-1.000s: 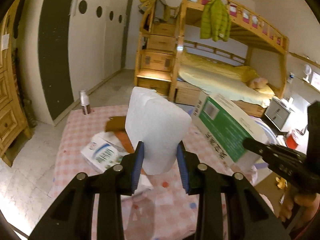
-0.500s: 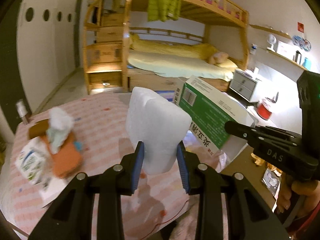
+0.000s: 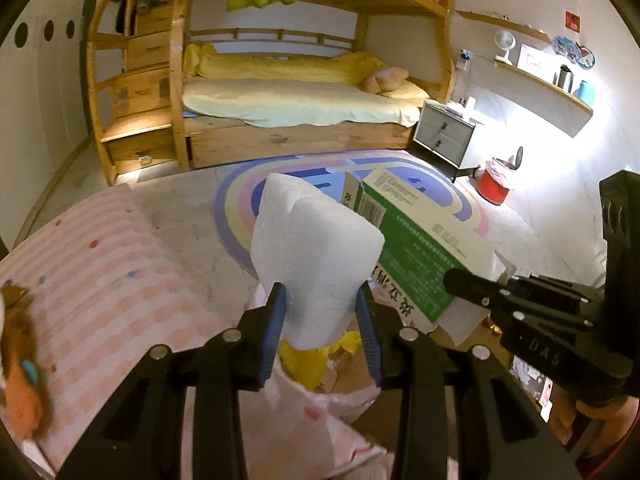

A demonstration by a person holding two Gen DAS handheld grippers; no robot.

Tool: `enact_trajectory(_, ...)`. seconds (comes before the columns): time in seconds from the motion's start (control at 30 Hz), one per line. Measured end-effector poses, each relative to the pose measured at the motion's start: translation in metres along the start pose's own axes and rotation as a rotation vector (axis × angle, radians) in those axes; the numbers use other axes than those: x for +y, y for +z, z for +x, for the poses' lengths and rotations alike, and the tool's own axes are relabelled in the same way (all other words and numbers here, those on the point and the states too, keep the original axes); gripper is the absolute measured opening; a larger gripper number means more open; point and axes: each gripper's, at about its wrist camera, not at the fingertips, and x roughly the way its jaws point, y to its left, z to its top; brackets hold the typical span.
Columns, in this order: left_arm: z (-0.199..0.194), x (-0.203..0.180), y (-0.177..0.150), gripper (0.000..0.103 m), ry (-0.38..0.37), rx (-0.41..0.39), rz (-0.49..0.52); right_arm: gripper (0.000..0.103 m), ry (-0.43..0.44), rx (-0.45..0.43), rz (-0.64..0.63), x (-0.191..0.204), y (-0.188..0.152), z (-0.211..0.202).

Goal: Collect trash
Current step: 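Carry block and box over the pink trash bag while both grippers open to drop them, then grasp the white tissue with the right gripper while the left gripper grasps the milk carton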

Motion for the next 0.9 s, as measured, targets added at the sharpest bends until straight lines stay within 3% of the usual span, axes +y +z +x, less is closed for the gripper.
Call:
enact_trajectory(0.1, 0.015, 0.0, 0.005, 0.051, -0.002, 0.016, -0.008, 0.024, -0.006, 0.006, 0.02, -0.009, 0.003, 0.013)
enact_trajectory(0.13, 0.017, 0.0, 0.006, 0.065, 0.004, 0.022, -0.018, 0.03, -0.007, 0.012, 0.027, -0.012, 0.004, 0.017)
enact_trajectory(0.17, 0.018, 0.002, 0.005, 0.068, 0.011, 0.019, -0.029, 0.046, -0.01, 0.014, 0.033, -0.015, 0.003, 0.02)
enact_trajectory(0.2, 0.017, 0.003, 0.005, 0.068, 0.01, 0.014, -0.035, 0.049, -0.019, 0.009, 0.038, -0.017, 0.003, 0.021)
enact_trajectory(0.53, -0.024, 0.032, -0.014, 0.067, 0.149, -0.006, -0.111, 0.049, 0.009, -0.024, 0.03, -0.004, 0.004, -0.007)
enact_trajectory(0.9, -0.12, 0.067, -0.057, 0.067, 0.336, -0.053, -0.201, 0.049, 0.13, -0.005, -0.124, 0.081, -0.009, -0.035)
